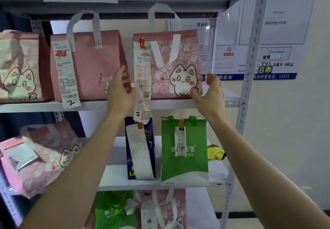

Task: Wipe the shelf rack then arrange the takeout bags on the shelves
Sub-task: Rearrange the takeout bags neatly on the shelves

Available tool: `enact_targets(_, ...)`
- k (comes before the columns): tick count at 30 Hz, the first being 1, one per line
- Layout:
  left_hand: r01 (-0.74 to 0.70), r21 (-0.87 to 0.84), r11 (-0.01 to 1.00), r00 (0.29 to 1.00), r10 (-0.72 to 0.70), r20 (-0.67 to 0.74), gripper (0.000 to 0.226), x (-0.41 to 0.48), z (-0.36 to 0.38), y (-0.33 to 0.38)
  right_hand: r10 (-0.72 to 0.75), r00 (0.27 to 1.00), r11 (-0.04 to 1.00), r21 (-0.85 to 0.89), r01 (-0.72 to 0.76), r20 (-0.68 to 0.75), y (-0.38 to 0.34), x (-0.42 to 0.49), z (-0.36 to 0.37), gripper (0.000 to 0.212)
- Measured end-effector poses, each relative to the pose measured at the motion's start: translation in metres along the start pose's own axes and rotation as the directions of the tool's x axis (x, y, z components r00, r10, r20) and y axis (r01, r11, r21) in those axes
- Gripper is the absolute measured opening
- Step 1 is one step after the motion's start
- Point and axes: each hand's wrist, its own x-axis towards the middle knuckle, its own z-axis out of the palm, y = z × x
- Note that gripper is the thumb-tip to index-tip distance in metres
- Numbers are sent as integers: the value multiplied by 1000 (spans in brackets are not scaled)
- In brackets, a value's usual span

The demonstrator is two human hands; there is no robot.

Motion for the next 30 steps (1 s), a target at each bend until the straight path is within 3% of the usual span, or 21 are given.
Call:
enact_targets(4,-89,72,993,996,90,-12,55,-31,-27,-12,-96,995,994,45,98,-34,3,-49,-12,58)
enact_targets(7,-48,107,993,995,38,93,49,-69,-42,-32,-125,984,991,68,117,127,16,-95,-8,48)
enact_targets(10,58,203,977,961,-109,254,48,-117,-49,-59,-120,922,993,31,117,369,36,-144,2,37)
enact_targets(12,125,302,945,888,-242,390,49,-151,-54,-81,-83,803,992,-26,122,590,50,-172,10,35)
enact_targets(15,68,482,874,730,-373,573,54,-201,-63,-113,-25,566,978,-97,185,824,66,-209,21,33)
enact_targets(18,88,572,815,547,-520,656,59,-240,-77,-134,35,477,981,-121,152,878,75,-241,30,30)
enact_targets(20,87,592,801,481,-554,679,61,-257,-86,-143,44,450,983,-119,139,892,77,-257,36,27)
enact_targets(24,61,625,778,479,-572,666,58,-275,-106,-156,20,424,979,-103,175,906,76,-277,52,19)
enact_targets(30,118,630,768,517,-589,621,48,-271,-121,-184,-4,404,983,-72,172,915,67,-290,84,26)
